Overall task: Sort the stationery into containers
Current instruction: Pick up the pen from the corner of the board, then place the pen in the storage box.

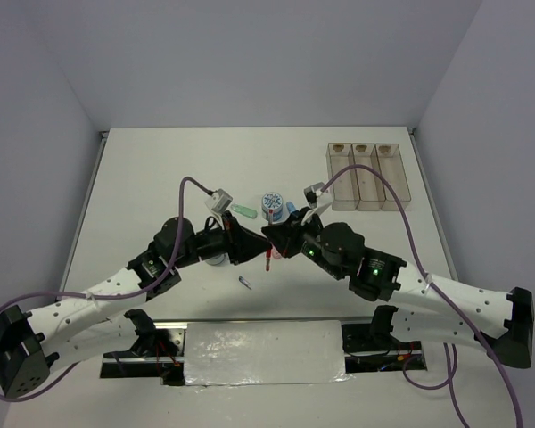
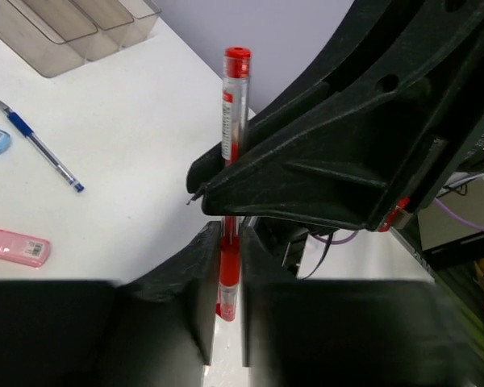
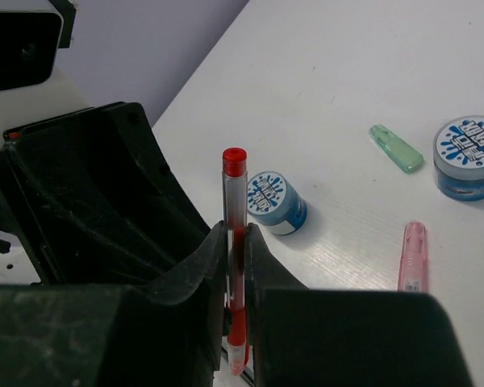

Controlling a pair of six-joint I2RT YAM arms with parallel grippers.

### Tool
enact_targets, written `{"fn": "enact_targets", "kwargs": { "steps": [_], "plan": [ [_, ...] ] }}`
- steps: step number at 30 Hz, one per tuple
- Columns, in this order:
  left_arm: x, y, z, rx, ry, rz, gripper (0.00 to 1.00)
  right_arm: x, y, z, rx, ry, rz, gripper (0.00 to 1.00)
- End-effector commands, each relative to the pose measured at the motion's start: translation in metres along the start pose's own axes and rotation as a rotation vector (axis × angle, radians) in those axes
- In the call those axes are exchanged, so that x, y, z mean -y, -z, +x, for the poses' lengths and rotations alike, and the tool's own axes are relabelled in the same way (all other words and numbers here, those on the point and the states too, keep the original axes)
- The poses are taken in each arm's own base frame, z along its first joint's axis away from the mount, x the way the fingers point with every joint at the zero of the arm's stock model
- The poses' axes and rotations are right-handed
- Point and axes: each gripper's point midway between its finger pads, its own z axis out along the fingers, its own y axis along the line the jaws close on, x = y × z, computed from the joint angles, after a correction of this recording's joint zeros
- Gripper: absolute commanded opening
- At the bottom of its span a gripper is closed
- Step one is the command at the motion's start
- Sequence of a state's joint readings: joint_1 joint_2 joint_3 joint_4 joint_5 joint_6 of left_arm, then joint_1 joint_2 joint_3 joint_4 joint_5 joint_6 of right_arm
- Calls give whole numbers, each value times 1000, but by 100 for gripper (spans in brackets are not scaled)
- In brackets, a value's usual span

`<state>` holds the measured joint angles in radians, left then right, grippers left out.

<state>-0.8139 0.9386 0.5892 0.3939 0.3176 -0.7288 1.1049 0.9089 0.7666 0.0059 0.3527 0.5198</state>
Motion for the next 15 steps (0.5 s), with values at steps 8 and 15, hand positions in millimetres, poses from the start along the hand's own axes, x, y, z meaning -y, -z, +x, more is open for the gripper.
{"fn": "enact_targets", "kwargs": {
  "steps": [8,15],
  "plan": [
    [-20,11,-54,106,-41,-288,99,41,-20,-29,12,68,36,0],
    [-77,95,-69,138,-22,-831,99,149,-40,-80,-62,282,284,0]
  ]
}}
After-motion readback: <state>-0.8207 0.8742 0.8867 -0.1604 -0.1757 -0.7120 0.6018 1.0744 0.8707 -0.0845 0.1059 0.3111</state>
